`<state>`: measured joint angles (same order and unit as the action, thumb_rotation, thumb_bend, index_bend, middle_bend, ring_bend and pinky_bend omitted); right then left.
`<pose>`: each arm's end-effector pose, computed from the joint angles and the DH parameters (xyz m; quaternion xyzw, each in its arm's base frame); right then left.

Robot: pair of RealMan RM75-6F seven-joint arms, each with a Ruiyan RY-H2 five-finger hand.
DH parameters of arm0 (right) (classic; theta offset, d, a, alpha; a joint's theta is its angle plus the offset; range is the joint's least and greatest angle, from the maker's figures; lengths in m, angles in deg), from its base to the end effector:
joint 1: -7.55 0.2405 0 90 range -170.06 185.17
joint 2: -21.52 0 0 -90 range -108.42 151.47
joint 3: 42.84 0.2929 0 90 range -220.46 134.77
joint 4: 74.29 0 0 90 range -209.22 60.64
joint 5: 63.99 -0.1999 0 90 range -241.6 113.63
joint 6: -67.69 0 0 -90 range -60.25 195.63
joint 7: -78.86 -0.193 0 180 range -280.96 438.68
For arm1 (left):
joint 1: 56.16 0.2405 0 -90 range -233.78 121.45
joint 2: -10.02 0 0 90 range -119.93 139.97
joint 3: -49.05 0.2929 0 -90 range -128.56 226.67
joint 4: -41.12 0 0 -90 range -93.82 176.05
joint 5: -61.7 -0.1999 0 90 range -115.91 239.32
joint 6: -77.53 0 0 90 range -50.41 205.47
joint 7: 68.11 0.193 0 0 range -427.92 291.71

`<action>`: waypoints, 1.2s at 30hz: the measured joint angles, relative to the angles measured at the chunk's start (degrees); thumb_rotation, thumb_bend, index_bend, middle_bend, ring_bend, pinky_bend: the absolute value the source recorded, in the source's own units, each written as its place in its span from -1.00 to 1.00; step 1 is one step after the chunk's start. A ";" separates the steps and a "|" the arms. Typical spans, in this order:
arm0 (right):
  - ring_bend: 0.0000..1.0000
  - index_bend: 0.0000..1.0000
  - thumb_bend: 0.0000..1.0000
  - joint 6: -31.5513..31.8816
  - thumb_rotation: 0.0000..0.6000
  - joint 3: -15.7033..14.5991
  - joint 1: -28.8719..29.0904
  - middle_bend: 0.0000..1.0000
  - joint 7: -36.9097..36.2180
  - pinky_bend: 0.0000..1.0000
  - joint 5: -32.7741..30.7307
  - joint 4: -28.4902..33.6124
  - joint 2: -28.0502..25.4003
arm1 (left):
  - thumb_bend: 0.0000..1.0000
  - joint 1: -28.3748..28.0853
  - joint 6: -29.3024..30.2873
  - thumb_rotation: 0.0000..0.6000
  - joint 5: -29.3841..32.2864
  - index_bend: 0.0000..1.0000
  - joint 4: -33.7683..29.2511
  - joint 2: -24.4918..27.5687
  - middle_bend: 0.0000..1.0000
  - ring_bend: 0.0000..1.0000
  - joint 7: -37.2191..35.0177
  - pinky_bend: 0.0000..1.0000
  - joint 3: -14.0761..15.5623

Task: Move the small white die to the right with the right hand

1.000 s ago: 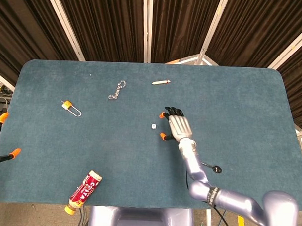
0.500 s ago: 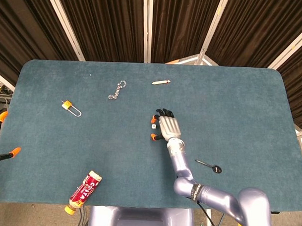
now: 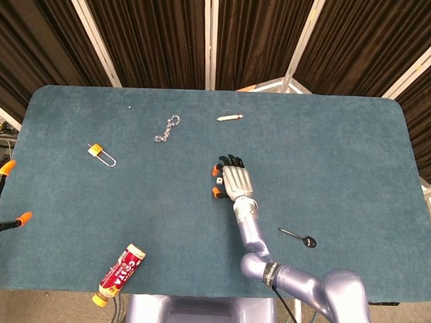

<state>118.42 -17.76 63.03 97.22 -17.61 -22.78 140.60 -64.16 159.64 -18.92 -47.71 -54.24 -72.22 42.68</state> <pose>-0.1037 -0.4642 -0.1472 0.6245 -0.5177 0.3956 0.4306 -0.3511 0.2639 0.2000 -0.5657 -0.3942 -0.4022 0.6023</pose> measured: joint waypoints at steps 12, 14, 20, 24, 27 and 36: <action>-1.00 -0.03 -0.47 -1.06 1.00 0.43 -0.04 -0.68 -1.03 -1.00 0.68 -3.56 0.93 | -0.75 -0.24 -0.26 1.00 -0.25 -1.00 -0.20 -0.04 -1.00 -1.00 0.13 -1.00 0.23; -1.00 0.02 -0.43 -1.25 1.00 0.46 -0.07 -0.66 -1.26 -1.00 0.86 -3.92 1.11 | -0.75 -0.31 -0.39 1.00 -0.23 -1.00 -0.22 -0.03 -1.00 -1.00 0.09 -1.00 0.25; -1.00 0.24 -0.20 -1.02 1.00 0.57 0.10 -0.53 -2.36 -1.00 1.83 -4.96 1.85 | -0.76 -0.50 -0.62 1.00 -0.16 -1.00 0.05 -0.18 -1.00 -1.00 0.03 -1.00 0.23; -1.00 0.24 -0.18 -0.08 1.00 0.85 0.14 -0.52 -4.11 -1.00 3.45 -5.14 2.19 | -0.76 -0.60 -0.94 1.00 0.16 -1.00 0.28 -0.25 -1.00 -1.00 -0.09 -1.00 0.21; -1.00 0.23 -0.17 0.94 1.00 1.00 -0.02 -0.52 -4.07 -1.00 4.18 -3.70 1.55 | -0.75 -0.63 -0.91 1.00 0.36 -1.00 0.45 -0.30 -1.00 -1.00 -0.05 -1.00 0.10; -1.00 0.17 -0.18 6.11 1.00 0.97 -3.47 -0.53 -2.51 -1.00 6.42 8.62 -5.92 | -0.75 -0.48 -0.47 1.00 0.16 -1.00 0.40 -0.41 -1.00 -1.00 0.35 -1.00 0.24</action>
<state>124.54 -16.79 59.56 94.71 -11.19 -14.15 134.68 -64.64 159.17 -18.76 -47.30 -54.65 -71.88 42.92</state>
